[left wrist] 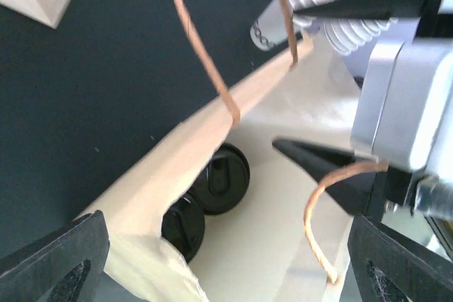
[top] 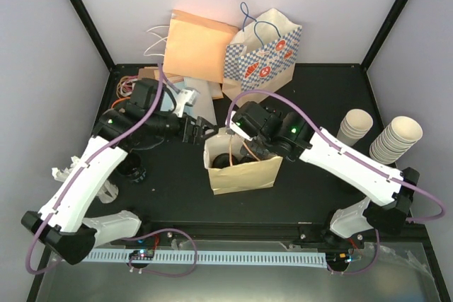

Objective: Pack the takeout coffee

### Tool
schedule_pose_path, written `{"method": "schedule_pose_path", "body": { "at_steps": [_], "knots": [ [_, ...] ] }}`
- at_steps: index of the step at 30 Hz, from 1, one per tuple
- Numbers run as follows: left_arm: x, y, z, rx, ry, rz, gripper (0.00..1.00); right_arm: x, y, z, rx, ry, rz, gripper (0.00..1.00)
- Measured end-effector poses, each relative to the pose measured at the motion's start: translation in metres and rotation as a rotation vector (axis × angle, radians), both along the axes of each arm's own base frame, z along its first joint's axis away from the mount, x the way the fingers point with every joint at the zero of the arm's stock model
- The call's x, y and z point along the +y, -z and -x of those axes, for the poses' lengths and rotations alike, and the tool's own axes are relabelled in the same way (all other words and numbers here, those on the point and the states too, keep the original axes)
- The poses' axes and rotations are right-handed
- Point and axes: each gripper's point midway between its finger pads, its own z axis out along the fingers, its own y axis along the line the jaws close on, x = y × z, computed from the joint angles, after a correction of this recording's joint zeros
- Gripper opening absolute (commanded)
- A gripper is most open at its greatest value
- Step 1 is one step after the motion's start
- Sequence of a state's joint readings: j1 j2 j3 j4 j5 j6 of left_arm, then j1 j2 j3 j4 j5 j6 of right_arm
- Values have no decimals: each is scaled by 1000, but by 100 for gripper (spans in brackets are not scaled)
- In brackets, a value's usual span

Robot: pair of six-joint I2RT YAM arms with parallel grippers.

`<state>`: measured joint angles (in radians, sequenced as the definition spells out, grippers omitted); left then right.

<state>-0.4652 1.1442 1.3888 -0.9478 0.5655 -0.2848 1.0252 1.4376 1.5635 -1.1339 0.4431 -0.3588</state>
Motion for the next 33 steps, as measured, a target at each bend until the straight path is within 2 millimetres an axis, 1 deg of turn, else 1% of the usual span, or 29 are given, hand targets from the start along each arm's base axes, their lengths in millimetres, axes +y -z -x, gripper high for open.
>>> {"method": "schedule_pose_path", "body": {
  "at_steps": [3, 5, 7, 10, 12, 15, 19, 23, 27, 33],
  "knots": [
    [-11, 18, 9, 59, 34, -8, 94, -8, -5, -10, -76, 44, 53, 100],
    [-16, 26, 13, 84, 46, -10, 92, -11, -9, -15, -129, 65, 90, 100],
    [-19, 31, 14, 99, 50, -11, 91, -12, -12, -17, -168, 76, 117, 100],
    [-21, 38, 10, 119, 43, -25, 87, -10, -17, -19, -216, 81, 145, 100],
    [-20, 45, 6, 132, 31, -47, 81, -9, -24, -18, -245, 86, 147, 100],
    [-21, 57, 1, 158, 24, -79, 71, -7, -40, -19, -293, 101, 133, 100],
    [-22, 68, -1, 184, 25, -110, 61, -15, -56, -23, -366, 146, 146, 100],
    [-20, 71, -2, 183, 20, -127, 44, -25, -73, -32, -475, 216, 162, 100],
    [-19, 74, -4, 182, 17, -143, 25, -38, -91, -34, -576, 265, 158, 100],
    [-17, 75, -17, 169, -5, -196, 5, -55, -131, -30, -641, 334, 8, 100]
  ]
}}
